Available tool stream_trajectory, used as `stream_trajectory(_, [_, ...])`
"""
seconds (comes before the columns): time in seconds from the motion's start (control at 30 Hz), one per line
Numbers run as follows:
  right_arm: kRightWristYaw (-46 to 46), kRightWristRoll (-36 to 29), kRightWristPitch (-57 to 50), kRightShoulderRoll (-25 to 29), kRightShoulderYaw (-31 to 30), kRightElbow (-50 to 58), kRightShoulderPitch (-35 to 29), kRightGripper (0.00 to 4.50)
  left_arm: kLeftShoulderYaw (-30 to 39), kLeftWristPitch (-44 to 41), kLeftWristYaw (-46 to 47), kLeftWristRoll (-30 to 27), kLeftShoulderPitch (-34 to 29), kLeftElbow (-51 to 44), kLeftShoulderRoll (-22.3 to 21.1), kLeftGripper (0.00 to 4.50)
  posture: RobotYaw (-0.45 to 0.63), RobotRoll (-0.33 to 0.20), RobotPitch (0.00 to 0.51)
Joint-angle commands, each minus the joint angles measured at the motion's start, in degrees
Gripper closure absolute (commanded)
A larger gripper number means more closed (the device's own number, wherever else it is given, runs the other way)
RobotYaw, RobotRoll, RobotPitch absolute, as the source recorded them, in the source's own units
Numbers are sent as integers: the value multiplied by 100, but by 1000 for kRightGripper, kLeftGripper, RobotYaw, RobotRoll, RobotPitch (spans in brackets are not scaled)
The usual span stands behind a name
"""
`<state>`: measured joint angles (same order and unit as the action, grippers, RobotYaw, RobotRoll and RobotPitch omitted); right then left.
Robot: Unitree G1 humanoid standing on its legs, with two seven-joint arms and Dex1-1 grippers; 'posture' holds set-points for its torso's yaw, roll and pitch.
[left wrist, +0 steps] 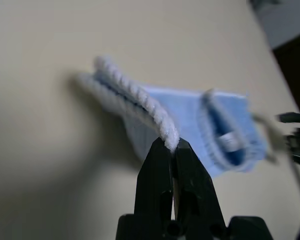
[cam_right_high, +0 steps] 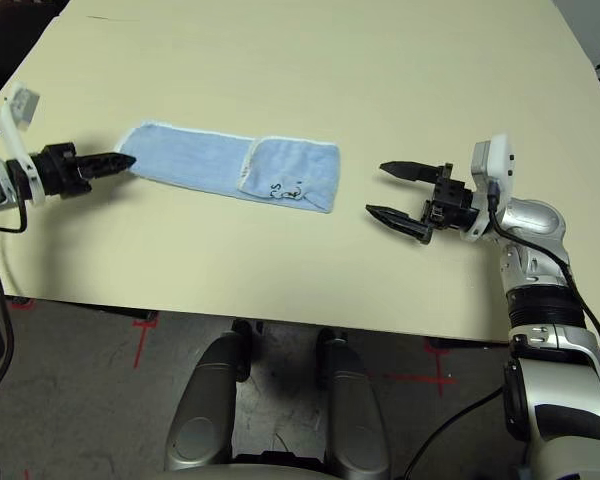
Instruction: Fold the towel and set it aside.
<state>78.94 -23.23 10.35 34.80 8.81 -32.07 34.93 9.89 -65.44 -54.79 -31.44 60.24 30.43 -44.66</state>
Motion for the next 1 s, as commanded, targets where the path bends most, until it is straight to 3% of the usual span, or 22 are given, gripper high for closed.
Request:
stream_trajectory(0.03, [-13, 27, -11, 58, -6, 47, -74, 0, -263, -201, -268, -234, 269, -455, 263, 4470, 132, 0, 267])
stream_trajectory(0.33, [-139, 43, 10, 156, 70, -60, 3, 0, -700, -590, -718, -669, 803, -1080, 821, 4470, 122, 0, 266])
stream_trajectory(0.67, [-266, 31, 4, 242, 133, -62, -23, 0, -1315, -360, -754, -494, 853, -1183, 1441, 4470, 109, 0, 264])
stream_trajectory(1.0, [-340, 37, -82, 225, 74, 71, -28, 0, -1460, -286, -650, -485, 944, -1081, 2017, 4470, 103, 0, 266])
